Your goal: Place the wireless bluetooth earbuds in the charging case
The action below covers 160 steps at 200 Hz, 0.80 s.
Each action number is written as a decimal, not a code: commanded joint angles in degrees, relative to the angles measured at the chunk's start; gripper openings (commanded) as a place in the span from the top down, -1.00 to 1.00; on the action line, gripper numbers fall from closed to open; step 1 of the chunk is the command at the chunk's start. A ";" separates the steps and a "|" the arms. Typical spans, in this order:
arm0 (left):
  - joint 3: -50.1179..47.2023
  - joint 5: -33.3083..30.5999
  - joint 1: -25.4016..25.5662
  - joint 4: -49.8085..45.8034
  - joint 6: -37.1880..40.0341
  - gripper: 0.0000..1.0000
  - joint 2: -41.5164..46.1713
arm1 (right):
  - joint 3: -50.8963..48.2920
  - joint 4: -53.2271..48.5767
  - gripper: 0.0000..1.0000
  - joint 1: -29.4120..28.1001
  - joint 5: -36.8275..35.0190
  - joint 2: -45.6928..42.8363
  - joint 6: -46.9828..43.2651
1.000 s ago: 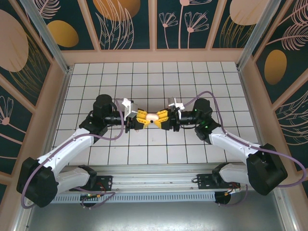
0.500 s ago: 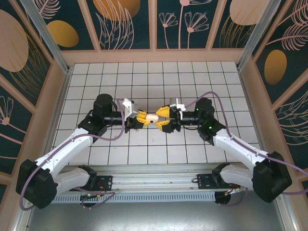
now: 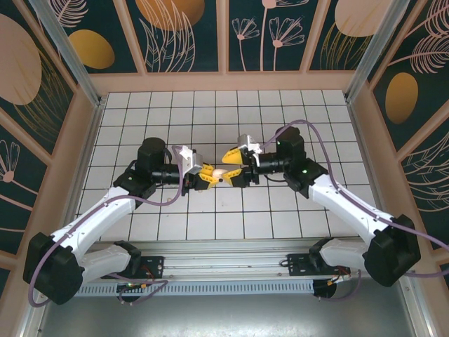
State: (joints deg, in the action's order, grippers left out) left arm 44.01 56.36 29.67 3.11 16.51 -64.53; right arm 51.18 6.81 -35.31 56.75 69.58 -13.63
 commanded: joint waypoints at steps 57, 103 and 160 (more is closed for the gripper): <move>2.23 0.01 0.56 -0.48 1.94 0.69 1.34 | 4.10 -6.78 0.40 -0.64 3.63 1.97 -3.77; 1.58 0.68 0.73 1.80 -0.19 0.26 1.08 | 2.72 -3.82 0.49 -0.63 3.95 0.45 -3.07; 1.42 1.21 1.28 2.82 -1.39 0.05 0.15 | 1.75 -0.83 0.50 -0.64 5.31 -0.20 -1.91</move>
State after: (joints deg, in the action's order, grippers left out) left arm 44.58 55.72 30.52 4.08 15.73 -64.34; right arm 53.41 1.98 -35.64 59.90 71.40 -16.12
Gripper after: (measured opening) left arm 0.462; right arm 0.250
